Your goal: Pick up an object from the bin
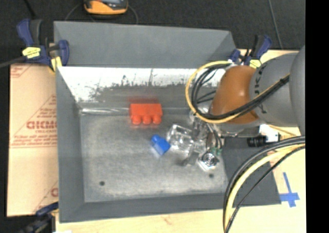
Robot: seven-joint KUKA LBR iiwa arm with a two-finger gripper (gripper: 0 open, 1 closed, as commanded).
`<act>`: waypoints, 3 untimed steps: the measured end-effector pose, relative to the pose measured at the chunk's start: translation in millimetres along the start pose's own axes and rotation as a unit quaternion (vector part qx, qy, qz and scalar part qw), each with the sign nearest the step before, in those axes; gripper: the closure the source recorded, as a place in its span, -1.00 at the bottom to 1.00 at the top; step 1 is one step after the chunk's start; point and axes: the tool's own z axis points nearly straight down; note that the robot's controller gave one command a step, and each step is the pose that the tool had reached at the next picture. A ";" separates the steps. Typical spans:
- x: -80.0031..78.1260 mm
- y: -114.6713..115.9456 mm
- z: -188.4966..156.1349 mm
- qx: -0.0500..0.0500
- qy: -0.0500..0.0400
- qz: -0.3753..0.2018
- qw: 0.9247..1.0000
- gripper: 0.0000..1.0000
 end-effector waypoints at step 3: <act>2.8 11.5 -68.6 0.001 0.007 0.089 0.996 1.00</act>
Offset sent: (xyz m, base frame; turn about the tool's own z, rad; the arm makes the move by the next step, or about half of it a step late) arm -0.0106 0.0204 -0.0070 0.1821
